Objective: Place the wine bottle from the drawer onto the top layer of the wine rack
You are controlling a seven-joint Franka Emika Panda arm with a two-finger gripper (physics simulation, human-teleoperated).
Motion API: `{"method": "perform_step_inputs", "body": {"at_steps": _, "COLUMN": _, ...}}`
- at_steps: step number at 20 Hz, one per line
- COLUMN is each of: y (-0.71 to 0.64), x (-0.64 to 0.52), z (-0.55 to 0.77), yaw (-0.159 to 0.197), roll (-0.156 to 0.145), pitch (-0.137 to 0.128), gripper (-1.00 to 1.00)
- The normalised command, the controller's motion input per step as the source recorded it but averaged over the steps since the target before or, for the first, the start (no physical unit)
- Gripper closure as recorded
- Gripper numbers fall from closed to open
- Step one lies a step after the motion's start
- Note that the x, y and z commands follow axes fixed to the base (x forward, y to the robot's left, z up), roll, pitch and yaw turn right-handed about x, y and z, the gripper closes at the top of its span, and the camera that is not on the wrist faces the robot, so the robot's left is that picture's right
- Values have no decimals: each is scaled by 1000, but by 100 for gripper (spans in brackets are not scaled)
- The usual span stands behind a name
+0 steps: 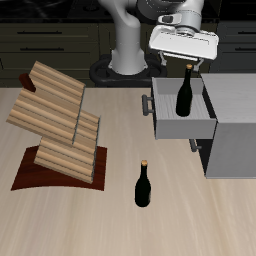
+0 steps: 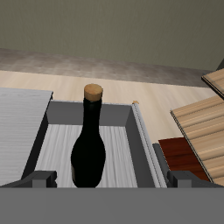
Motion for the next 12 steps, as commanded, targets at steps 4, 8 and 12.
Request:
{"method": "perform_step_inputs", "body": {"at_steps": 4, "y": 42, "x": 74, "z": 11, "yaw": -1, "roll": 25, "pitch": -34, "gripper": -100}}
{"method": "perform_step_inputs", "body": {"at_steps": 8, "y": 26, "x": 105, "z": -60, "yaw": 8, "roll": 4, "pitch": -5, "gripper": -100}}
{"method": "perform_step_inputs", "body": {"at_steps": 12, "y": 6, "x": 130, "z": -102, "yaw": -8, "roll": 14, "pitch": 26, "gripper": -100}}
